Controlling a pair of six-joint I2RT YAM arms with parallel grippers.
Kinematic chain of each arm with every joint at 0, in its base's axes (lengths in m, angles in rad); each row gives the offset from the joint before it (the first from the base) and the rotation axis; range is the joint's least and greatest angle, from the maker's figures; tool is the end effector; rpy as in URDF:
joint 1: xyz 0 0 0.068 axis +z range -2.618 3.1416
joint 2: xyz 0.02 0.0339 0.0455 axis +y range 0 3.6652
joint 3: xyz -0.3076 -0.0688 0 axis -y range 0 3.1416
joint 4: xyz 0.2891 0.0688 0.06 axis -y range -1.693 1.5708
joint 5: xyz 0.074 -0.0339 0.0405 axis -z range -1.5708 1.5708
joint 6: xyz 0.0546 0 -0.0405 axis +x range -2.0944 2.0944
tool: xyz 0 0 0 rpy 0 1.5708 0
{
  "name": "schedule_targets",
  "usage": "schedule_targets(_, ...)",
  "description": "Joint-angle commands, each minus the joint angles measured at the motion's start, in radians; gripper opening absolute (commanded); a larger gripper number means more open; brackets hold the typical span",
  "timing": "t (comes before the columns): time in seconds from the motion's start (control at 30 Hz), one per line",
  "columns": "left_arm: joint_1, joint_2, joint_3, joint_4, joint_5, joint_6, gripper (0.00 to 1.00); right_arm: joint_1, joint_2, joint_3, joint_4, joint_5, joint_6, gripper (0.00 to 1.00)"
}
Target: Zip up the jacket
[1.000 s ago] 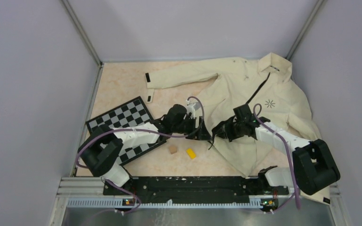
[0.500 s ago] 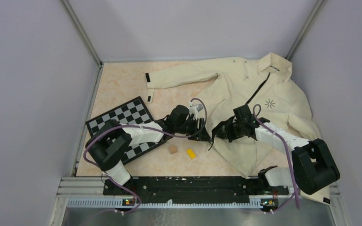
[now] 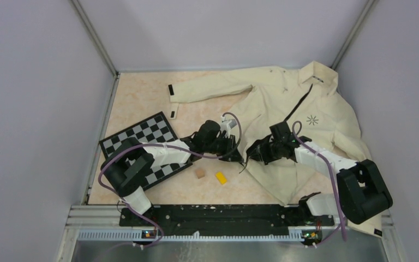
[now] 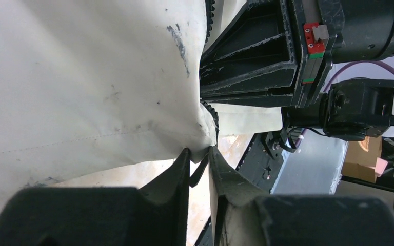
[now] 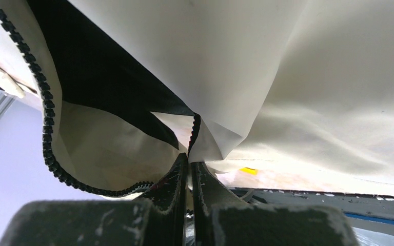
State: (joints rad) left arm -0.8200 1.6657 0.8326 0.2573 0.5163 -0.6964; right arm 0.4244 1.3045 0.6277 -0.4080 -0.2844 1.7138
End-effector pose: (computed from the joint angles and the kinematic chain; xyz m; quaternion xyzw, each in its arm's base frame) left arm 0.2463 -0.3035 0.1800 0.1741 0.8405 -0.4802 0.1808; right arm 0.2316 0.1215 0.1642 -0.5502 -0.7885 -0.2750 0.0061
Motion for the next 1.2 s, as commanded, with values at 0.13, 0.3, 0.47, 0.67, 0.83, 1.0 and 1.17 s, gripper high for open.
schedule_targets(0.13, -0.002, 0.011, 0.049, 0.013, 0.008, 0.038, 0.19, -0.005, 0.015, 0.010, 0.037, -0.029, 0.029, 0.00)
schedule_targets(0.3, -0.004, 0.012, 0.050, 0.017, 0.007, 0.042, 0.27, -0.005, 0.012, 0.009, 0.036, -0.027, 0.036, 0.00)
schedule_targets(0.47, -0.007, 0.015, 0.059, 0.012, -0.002, 0.047, 0.23, -0.005, 0.009, 0.007, 0.033, -0.024, 0.039, 0.00)
schedule_targets(0.67, -0.028, 0.029, 0.089, -0.044, -0.030, 0.092, 0.01, -0.004, 0.002, 0.013, 0.024, -0.019, 0.052, 0.00)
schedule_targets(0.83, -0.066, 0.001, 0.129, -0.189, -0.164, 0.224, 0.00, -0.007, -0.022, 0.019, -0.004, -0.008, 0.095, 0.00)
schedule_targets(1.0, -0.121, -0.057, 0.138, -0.314, -0.342, 0.358, 0.00, -0.017, -0.070, 0.006, 0.014, -0.014, 0.160, 0.00)
schedule_targets(1.17, -0.168, -0.062, 0.145, -0.364, -0.441, 0.407, 0.00, -0.019, -0.083, -0.016, 0.075, -0.074, 0.226, 0.00)
